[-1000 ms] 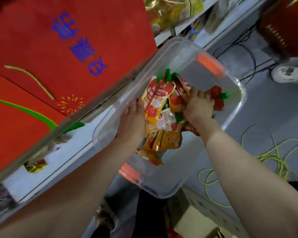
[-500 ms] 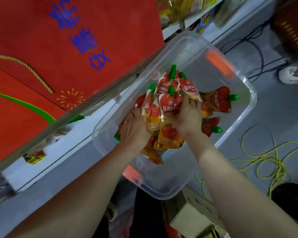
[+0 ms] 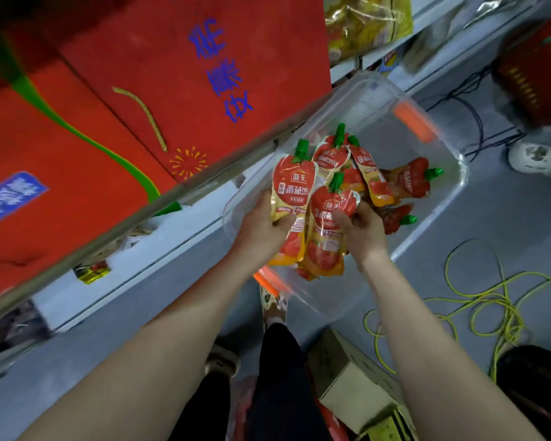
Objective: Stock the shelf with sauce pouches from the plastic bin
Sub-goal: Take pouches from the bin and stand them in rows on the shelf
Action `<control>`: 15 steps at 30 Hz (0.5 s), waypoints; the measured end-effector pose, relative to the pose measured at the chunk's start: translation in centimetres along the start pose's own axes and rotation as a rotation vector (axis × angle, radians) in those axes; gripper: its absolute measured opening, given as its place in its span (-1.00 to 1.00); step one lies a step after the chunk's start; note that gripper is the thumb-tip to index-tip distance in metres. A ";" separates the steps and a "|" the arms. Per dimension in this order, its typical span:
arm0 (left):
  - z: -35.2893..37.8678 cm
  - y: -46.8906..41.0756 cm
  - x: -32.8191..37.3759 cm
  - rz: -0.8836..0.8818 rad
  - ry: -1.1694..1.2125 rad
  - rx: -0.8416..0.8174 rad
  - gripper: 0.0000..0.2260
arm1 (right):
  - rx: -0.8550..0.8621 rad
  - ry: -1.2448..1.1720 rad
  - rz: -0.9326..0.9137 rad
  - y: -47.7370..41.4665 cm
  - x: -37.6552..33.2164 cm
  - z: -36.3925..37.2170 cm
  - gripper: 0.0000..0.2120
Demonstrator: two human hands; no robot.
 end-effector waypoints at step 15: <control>-21.7 22.9 -3.0 0.167 0.414 0.316 -0.88 | -0.225 -0.078 -0.436 24.9 -15.8 12.2 -0.96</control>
Point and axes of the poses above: each hand's wrist, its own y-axis away from the middle knuckle, its own z-axis out of the palm, x = y × z, the point moved 5 cm from there along -y, towards the middle knuckle, and after that the axes turned 9 degrees about -y, right-handed, at the moved point
